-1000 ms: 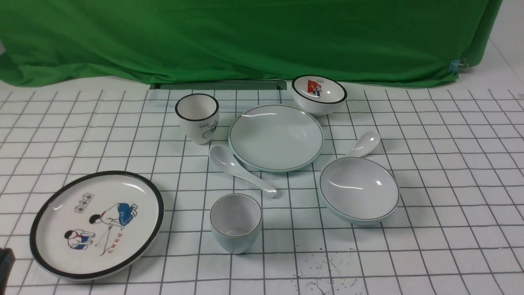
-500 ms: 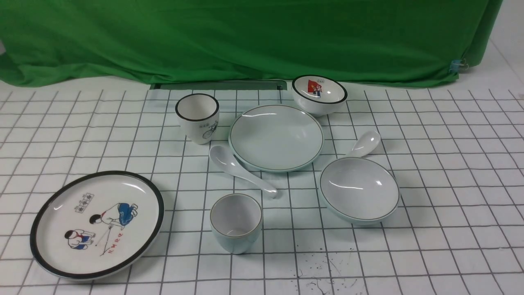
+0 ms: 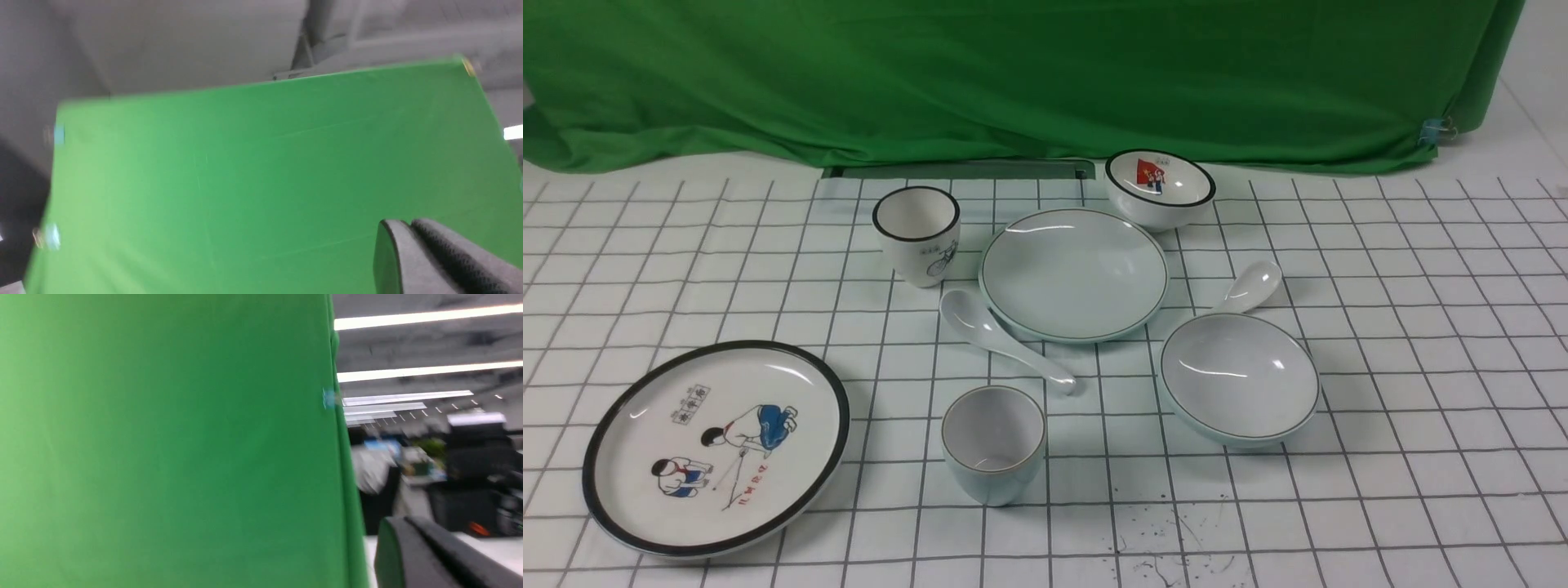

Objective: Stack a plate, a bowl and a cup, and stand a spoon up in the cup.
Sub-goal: Use the right arm to grab a blue rice bowl

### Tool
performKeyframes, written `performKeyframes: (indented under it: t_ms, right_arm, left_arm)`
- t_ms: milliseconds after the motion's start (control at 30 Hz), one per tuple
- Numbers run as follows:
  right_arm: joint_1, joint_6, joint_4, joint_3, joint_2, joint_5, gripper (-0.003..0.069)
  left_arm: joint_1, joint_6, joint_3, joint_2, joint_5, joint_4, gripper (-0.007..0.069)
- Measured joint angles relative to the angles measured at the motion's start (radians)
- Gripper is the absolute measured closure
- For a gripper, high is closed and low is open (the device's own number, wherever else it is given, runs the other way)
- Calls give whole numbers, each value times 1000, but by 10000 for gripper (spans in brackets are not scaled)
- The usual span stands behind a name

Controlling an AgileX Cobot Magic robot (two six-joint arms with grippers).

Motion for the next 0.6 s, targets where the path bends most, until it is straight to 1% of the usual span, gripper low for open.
performKeyframes:
  t_ms: [67,100,133,167,200,233,300,333,400,433,467,500,567,600]
  right_arm:
    - [0,-54,0,-60,83,61,645]
    - [0,-99,0,-128,165,128,645]
    - [0,-105,0,-128,165,128,645]
    - [0,-146,0,-186,264,176,645]
    - [0,-164,0,-213,329,203,645]
    - [0,-171,0,-225,342,209,645]
    - [6,-200,1,-304,521,319,644]
    - [7,-200,1,-314,545,339,644]
    - [27,-207,1,-349,638,432,644]
    - [66,-212,2,-394,729,533,646]
    - [93,-214,2,-414,784,586,647]
    - [124,-217,3,-442,838,660,648]
    - [177,-224,8,-482,924,747,648]
    - [210,-241,18,-518,987,807,648]
  left_arm:
    - [0,-39,-98,43,108,2,653]
    - [0,-63,-197,98,217,7,653]
    - [0,-63,-197,107,217,7,653]
    - [0,-74,-312,183,338,8,653]
    - [0,-78,-377,223,402,7,653]
    - [0,-78,-388,233,414,7,653]
    - [0,-81,-511,391,533,-2,653]
    - [0,-83,-522,402,548,-5,653]
    - [0,-93,-560,488,620,-31,653]
    - [-2,-104,-591,588,712,-69,653]
    - [-5,-102,-610,643,777,-102,653]
    - [-9,-80,-630,696,845,-142,653]
    - [-20,-12,-661,769,948,-218,653]
    - [-32,63,-681,829,1017,-285,653]
